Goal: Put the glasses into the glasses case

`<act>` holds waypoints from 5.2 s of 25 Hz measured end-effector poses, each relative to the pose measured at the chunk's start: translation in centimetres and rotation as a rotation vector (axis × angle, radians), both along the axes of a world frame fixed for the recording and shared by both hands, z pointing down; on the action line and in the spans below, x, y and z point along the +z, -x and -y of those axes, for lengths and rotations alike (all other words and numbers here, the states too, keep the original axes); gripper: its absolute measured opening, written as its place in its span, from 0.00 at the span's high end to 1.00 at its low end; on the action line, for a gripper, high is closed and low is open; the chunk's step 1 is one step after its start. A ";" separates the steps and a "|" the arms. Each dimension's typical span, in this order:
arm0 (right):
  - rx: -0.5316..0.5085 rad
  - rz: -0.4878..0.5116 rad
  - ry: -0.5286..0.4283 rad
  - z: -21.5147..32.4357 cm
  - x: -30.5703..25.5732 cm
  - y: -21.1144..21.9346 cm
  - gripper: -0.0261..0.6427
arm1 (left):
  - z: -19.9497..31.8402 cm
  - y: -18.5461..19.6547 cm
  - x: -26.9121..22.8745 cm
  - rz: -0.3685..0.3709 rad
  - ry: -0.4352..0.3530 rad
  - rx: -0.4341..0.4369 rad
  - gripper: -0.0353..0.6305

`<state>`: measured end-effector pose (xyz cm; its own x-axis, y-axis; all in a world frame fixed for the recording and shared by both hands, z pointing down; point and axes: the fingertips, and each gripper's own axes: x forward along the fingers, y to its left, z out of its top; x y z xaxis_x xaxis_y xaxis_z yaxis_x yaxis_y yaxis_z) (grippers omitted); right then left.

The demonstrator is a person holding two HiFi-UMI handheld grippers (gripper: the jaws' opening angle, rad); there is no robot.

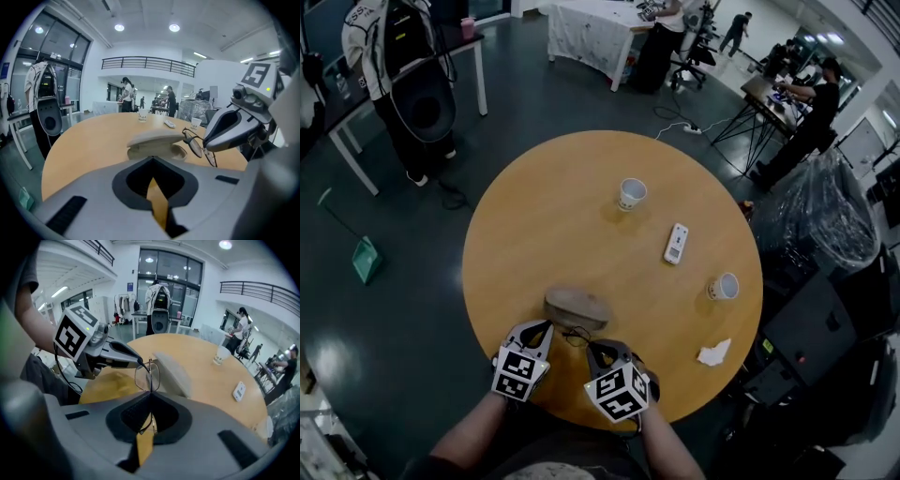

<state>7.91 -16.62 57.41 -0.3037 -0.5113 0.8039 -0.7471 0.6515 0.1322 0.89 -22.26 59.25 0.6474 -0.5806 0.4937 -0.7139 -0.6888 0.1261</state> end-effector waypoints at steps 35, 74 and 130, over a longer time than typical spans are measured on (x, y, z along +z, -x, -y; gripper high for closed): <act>-0.174 -0.386 -0.016 9.7 4.9 2.0 0.97 | 2.1 -1.7 2.7 0.029 0.051 0.090 0.94; -0.321 -0.364 -0.142 9.3 4.2 2.5 0.88 | 2.1 -2.1 2.8 0.049 0.056 0.060 0.94; 0.091 0.368 -0.713 -11.1 -18.9 -3.7 0.98 | -16.9 -0.5 -20.0 -0.321 -0.330 -0.223 0.94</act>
<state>11.58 -5.56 38.50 -0.4180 -0.8989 0.1311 -0.8696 0.4377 0.2284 1.43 -5.39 39.28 0.5793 -0.8132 0.0567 -0.8087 -0.5647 0.1647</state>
